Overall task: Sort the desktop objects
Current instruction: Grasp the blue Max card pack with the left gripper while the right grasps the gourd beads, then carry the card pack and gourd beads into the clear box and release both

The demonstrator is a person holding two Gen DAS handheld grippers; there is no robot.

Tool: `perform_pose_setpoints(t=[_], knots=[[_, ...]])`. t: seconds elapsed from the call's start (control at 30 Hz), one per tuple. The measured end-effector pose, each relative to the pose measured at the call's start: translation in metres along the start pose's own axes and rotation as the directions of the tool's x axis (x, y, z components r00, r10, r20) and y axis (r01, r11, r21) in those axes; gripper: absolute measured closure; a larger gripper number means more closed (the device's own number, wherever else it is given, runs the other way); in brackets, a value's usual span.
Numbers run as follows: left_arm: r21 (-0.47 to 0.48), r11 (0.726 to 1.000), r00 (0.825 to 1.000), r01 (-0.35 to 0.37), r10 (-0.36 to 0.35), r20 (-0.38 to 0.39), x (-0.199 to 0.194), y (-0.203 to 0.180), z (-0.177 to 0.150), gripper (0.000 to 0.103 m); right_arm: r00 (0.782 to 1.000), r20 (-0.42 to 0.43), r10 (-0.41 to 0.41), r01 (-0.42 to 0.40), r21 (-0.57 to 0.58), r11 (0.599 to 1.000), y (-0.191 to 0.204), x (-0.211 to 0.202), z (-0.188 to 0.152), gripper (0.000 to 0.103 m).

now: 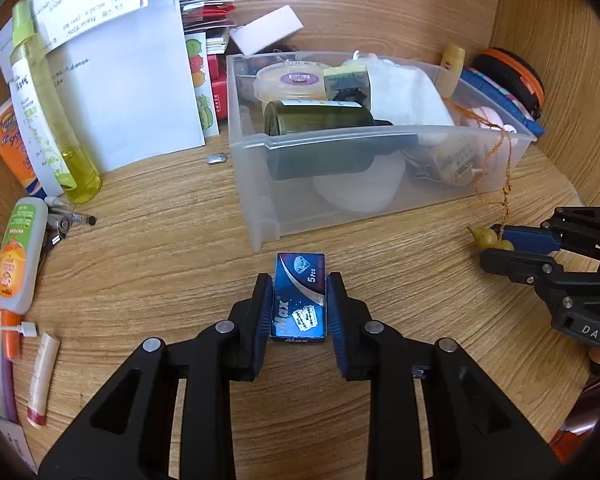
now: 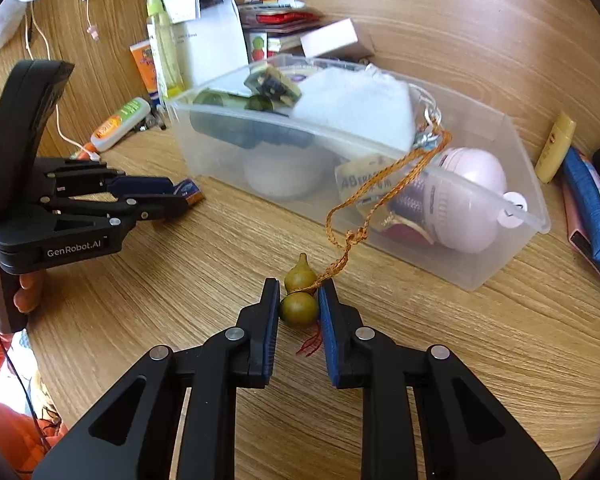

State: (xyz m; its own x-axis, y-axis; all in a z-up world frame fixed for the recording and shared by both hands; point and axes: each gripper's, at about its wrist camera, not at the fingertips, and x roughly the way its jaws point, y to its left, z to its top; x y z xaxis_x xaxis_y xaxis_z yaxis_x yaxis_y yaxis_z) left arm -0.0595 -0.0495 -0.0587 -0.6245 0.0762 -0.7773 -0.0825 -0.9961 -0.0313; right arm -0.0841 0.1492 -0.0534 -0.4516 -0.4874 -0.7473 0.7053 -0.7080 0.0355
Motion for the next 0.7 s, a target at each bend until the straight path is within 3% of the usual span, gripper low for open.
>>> perform_pose_setpoints(t=[0.33,0.7], knots=[[-0.084,0.996,0.998,0.044,-0.039,0.055,-0.016,-0.007,-0.001,0.076,0.997,0.083,0.007,-0.012,0.064,0.998,-0.015,-0.026,0.015,0.085],[-0.038,0.995,0.98,0.089,-0.081,0.18,-0.048,-0.025,0.032,0.076,0.979,0.202,-0.041,0.029,0.063,0.998,-0.028,-0.054,0.042,0.085]])
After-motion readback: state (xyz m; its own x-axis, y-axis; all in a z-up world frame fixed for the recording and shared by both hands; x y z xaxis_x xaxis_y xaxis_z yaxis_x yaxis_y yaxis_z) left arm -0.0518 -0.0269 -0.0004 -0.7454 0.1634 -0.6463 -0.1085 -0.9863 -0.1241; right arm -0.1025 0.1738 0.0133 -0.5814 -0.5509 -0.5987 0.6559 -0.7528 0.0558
